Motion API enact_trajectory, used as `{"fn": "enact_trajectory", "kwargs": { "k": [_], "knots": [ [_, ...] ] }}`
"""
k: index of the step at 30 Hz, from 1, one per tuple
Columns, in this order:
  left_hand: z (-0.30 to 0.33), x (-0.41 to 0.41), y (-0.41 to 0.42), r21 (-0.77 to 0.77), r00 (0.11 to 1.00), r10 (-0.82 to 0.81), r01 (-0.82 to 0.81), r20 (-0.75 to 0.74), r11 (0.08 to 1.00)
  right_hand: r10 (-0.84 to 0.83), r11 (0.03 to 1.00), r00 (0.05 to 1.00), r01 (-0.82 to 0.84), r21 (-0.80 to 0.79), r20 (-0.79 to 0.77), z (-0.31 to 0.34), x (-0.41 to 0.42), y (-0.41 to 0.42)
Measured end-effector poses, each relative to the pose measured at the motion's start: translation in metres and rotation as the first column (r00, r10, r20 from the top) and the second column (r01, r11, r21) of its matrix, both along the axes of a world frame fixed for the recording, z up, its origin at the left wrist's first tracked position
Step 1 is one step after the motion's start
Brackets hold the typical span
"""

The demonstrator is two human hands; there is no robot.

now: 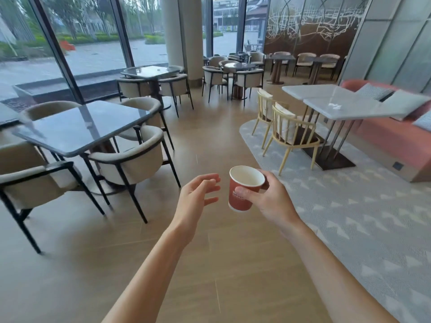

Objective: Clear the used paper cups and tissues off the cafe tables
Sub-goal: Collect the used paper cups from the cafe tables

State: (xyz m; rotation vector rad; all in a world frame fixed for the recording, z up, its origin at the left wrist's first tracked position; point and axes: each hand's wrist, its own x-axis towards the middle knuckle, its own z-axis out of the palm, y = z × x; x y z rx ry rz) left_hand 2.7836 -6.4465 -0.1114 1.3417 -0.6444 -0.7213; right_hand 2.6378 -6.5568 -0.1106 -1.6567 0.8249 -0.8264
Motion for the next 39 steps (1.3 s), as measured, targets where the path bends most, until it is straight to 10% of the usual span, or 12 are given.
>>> {"fn": "enact_trajectory", "kwargs": {
  "k": [39],
  "knots": [
    [0.008, 0.495, -0.86, -0.007, 0.999, -0.01, 0.009, -0.036, 1.0, 0.0, 0.998, 0.999, -0.003, -0.056, -0.052, 0.004, 0.495, -0.863]
  ]
}}
